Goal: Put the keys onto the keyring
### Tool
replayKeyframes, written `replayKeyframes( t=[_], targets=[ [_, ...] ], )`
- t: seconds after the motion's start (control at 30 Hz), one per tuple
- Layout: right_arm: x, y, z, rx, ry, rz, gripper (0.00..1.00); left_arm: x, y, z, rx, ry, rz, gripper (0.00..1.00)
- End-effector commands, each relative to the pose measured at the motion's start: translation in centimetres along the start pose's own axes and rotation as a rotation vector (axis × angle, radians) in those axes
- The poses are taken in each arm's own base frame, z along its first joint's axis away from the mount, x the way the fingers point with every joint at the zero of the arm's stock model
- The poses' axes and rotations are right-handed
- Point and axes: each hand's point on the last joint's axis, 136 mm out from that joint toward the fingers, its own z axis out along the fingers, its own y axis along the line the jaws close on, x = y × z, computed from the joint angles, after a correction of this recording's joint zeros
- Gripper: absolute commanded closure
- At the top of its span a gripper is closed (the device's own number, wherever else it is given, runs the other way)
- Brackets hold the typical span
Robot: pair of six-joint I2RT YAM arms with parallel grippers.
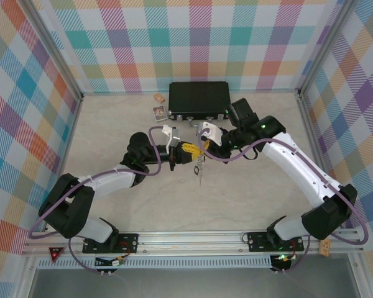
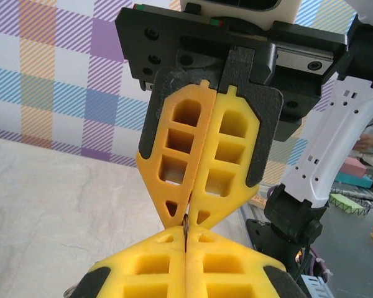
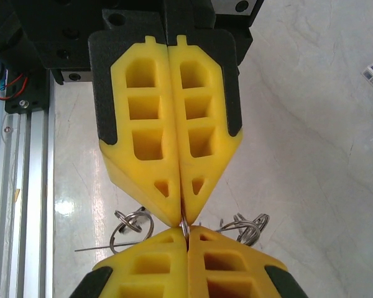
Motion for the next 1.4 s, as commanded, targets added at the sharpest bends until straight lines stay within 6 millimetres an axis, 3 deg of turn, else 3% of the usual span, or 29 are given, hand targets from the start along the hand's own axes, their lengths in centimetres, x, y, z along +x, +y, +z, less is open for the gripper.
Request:
replayKeyframes(
  t=[0.0,0.1,0.23,0.3,0.57,0.77,1.2,1.37],
  targets=[
    [-1.6,0.7,-0.4,-0.024,-0.065,-0.025,0.99,-1.2,-0.3,0.1,0.014,-0.033,0.039,1.0],
    [-1.1,-0.2,-0.8,0.058,-0.046,-0.023,0.8,-1.8,-0.2,-0.2,-0.009,-0.067,0.06,1.0],
    [-1.1,-0.9,-1.8,0.164,-0.077,-0.025,0.77,-2.9,0.0,-0.5,-0.035,-0.133,0.073,1.0],
    [-1.2,-1.0,-2.4,0.209,-0.114,-0.03,0.69,-3.6,0.0,-0.7,-0.035,-0.178,0.074,1.0],
    [-2.1,-0.6,-3.7,0.28,-0.238,-0.035,0.72,-5.2,0.3,-1.1,-0.088,-0.25,0.075,1.0],
    [-3.8,-0.6,-4.3,0.278,-0.329,-0.031,0.74,-6.7,-0.9,-1.3,-0.077,-0.28,0.103,1.0],
    [-4.1,-0.3,-2.9,0.207,-0.337,-0.004,0.76,-7.2,-1.6,-1.0,-0.055,-0.288,0.11,1.0],
    [-4.5,0.3,-3.0,0.178,-0.364,-0.007,0.82,-7.3,-1.9,-0.9,-0.041,-0.285,0.111,1.0]
  ],
)
